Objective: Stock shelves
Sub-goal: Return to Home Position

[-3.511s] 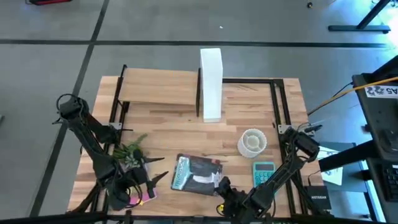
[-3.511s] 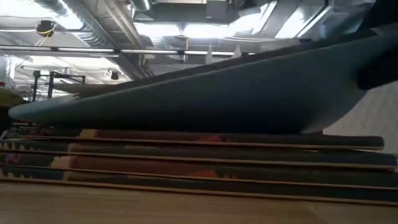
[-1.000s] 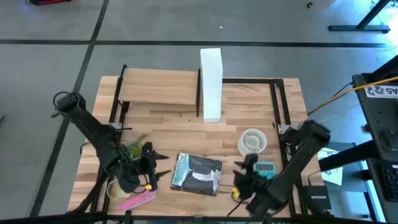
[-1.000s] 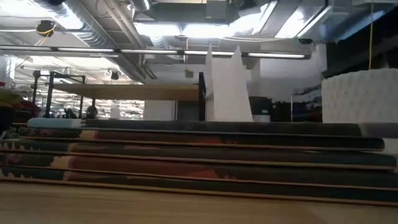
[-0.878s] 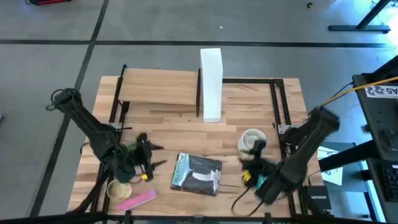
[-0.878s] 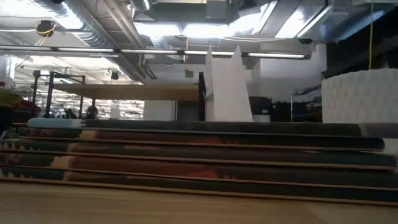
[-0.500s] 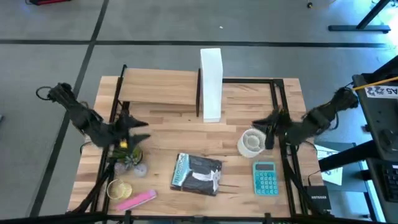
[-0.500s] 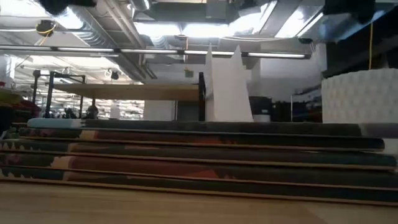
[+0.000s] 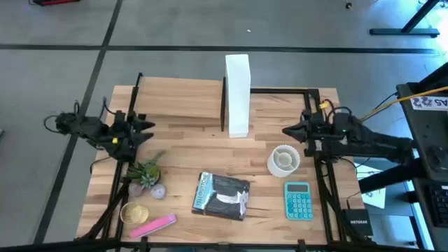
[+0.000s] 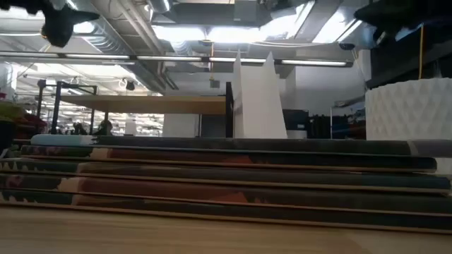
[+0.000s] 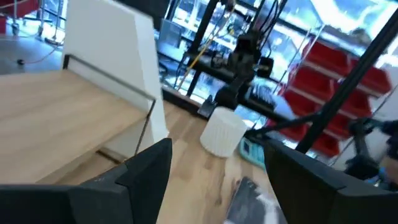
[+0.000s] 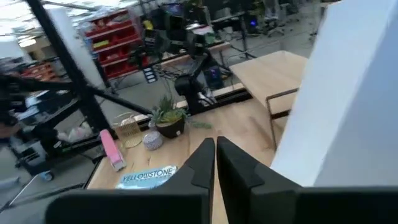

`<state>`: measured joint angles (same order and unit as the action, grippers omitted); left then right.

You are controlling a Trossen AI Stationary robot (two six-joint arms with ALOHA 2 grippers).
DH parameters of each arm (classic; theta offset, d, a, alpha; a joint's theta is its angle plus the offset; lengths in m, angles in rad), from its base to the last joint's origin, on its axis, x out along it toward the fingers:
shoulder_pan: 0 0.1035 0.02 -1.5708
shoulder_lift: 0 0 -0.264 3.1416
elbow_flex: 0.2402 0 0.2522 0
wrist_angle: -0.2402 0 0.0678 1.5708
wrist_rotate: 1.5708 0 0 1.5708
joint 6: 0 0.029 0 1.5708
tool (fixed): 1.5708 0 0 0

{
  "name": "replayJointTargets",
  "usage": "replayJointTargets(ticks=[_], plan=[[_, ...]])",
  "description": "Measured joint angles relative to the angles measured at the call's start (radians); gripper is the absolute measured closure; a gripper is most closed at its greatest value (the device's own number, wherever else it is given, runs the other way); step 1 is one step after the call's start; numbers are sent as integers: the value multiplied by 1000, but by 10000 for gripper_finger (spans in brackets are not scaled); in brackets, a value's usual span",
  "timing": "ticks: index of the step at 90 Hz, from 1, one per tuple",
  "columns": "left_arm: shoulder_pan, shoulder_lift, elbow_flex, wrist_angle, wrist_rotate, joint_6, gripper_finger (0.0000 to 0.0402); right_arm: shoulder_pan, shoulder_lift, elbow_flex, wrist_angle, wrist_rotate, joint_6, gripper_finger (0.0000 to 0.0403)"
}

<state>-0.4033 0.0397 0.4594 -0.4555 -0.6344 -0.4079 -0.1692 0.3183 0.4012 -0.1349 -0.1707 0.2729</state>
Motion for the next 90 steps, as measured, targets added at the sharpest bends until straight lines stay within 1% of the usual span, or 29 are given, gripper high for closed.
replayJointTargets(ticks=[7,15,22,26,31,38,44,53,64,75,82,90], plan=[[11,-38,-44,6,9,11,163,-51,7,-64,154,-72,-18,402],[31,-33,-78,7,25,16,163,-112,14,-111,272,-91,-21,402],[57,-35,-106,46,89,25,163,-171,27,-123,298,-123,-19,402],[73,-35,-116,60,128,28,163,-202,27,-126,288,-175,-19,402],[95,-35,-130,60,137,29,163,-232,38,-125,291,-240,-18,402],[129,-35,-163,93,143,57,163,-255,39,-125,292,-330,-17,403],[156,-35,-203,172,211,103,163,-258,39,-125,292,-371,-17,403],[200,-35,-285,310,334,143,163,-257,35,-133,289,-373,-14,403],[262,-35,-379,438,415,147,163,-257,17,-174,291,-373,-13,403],[324,-35,-451,507,475,113,163,-256,-29,-227,295,-365,-12,403],[356,-36,-450,503,491,112,163,-256,-74,-264,308,-310,-17,403],[385,-35,-450,511,493,147,163,-256,-128,-323,386,-204,-21,403]])
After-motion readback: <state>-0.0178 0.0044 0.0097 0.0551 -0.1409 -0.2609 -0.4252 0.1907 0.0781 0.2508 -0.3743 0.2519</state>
